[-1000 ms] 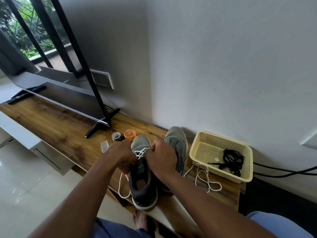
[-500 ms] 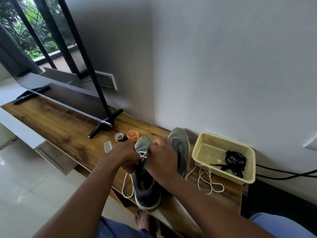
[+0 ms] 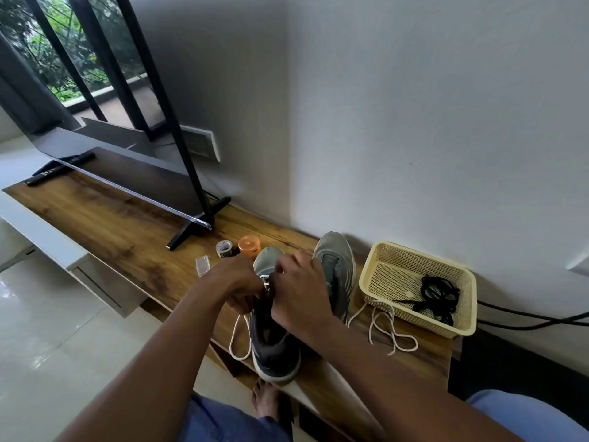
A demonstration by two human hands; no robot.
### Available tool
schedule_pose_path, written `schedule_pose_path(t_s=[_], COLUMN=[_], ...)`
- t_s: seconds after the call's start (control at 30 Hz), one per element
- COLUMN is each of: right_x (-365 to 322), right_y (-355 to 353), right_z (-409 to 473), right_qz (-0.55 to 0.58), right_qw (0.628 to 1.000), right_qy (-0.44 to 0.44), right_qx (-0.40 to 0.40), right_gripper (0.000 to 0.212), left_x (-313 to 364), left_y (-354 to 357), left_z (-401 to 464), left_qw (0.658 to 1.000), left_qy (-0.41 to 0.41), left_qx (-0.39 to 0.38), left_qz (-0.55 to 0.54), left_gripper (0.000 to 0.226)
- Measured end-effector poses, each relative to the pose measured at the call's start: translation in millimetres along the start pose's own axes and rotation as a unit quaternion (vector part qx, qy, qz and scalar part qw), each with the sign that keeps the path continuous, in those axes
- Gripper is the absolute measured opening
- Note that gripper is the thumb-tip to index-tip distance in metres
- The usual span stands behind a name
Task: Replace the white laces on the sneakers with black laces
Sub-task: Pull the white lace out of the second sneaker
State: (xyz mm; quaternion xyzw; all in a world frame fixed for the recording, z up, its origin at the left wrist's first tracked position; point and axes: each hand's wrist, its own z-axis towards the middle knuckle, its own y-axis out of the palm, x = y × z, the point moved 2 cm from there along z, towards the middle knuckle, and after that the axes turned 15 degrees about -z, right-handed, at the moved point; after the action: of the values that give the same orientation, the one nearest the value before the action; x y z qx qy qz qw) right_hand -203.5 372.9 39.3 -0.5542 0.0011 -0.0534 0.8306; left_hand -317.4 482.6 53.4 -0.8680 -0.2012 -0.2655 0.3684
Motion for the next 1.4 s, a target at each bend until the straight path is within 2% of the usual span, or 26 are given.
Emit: schedule_pose_path(t_s=[0.07, 0.13, 0.17, 0.23, 0.3, 0.37, 0.43, 0.5, 0.57, 0.63, 0.7, 0.87, 1.0, 1.2, 1.4], right_x=[10.1, 23.1, 28.9, 33.1, 25.6, 9.9, -2.3, -2.7, 3.6, 9.0, 10.2, 5.4, 2.0, 1.5, 1.8], right_y=[-6.4, -9.7, -9.7, -9.7, -10.4, -7.6, 1.1, 4.2, 1.3, -2.6, -3.0, -4.4, -0.2, 0.8, -0.4], right_z=[5.9, 11.4, 13.0, 13.0, 10.8, 5.4, -1.4, -2.8, 0.0, 2.4, 1.9, -0.3, -3.6, -1.6, -1.2], right_qz=[0.041, 0.099, 0.105, 0.088, 0.090, 0.058, -0.003, -0.019, -0.001, 0.027, 0.044, 0.048, -0.017, -0.047, -0.033], right_qw=[0.993, 0.969, 0.962, 0.970, 0.986, 0.997, 0.997, 0.997, 0.998, 0.992, 0.987, 0.993, 0.997, 0.995, 0.995], right_qy=[0.112, 0.226, 0.251, 0.225, 0.137, 0.034, -0.029, -0.022, 0.041, 0.120, 0.155, 0.087, 0.011, -0.003, 0.001], right_qx=[0.023, 0.026, 0.022, 0.004, -0.022, -0.048, -0.073, -0.067, -0.038, -0.009, -0.014, -0.068, -0.077, -0.093, -0.095], right_gripper=[0.003, 0.007, 0.010, 0.017, 0.025, 0.021, 0.019, 0.014, 0.007, 0.011, 0.015, 0.026, 0.015, 0.014, 0.011], left_x=[-0.8, -0.9, -1.1, -1.3, -1.4, -0.6, 0.2, 0.5, 1.0, 1.9, 4.6, 3.6, 4.5, 12.6, 15.3], left_y=[-0.4, -0.2, 0.0, -0.4, -1.1, -1.6, -1.4, -1.3, -1.3, -1.1, -0.2, 1.3, 4.2, 9.8, 10.9], left_z=[1.6, 3.0, 3.4, 4.1, 3.8, 3.1, 2.0, -0.3, -1.8, -2.9, -2.7, -6.4, -9.9, -14.6, -17.4], left_qw=[1.000, 1.000, 1.000, 1.000, 1.000, 1.000, 1.000, 1.000, 0.999, 0.999, 0.999, 1.000, 1.000, 0.998, 0.995], left_qy=[-0.002, -0.009, -0.012, -0.015, -0.015, -0.014, -0.012, -0.011, -0.010, -0.010, -0.005, -0.003, 0.005, 0.026, 0.039], left_qx=[-0.002, -0.002, -0.004, -0.007, -0.012, -0.018, -0.019, -0.016, -0.013, -0.009, -0.003, -0.008, -0.004, 0.001, 0.018], left_qz=[-0.006, -0.010, -0.012, -0.009, -0.009, -0.015, -0.016, -0.019, -0.027, -0.035, -0.034, -0.001, 0.018, 0.053, 0.085], left_gripper=[0.010, 0.009, 0.011, 0.013, 0.013, 0.011, 0.010, 0.011, 0.012, 0.012, 0.014, 0.019, 0.025, 0.013, 0.012])
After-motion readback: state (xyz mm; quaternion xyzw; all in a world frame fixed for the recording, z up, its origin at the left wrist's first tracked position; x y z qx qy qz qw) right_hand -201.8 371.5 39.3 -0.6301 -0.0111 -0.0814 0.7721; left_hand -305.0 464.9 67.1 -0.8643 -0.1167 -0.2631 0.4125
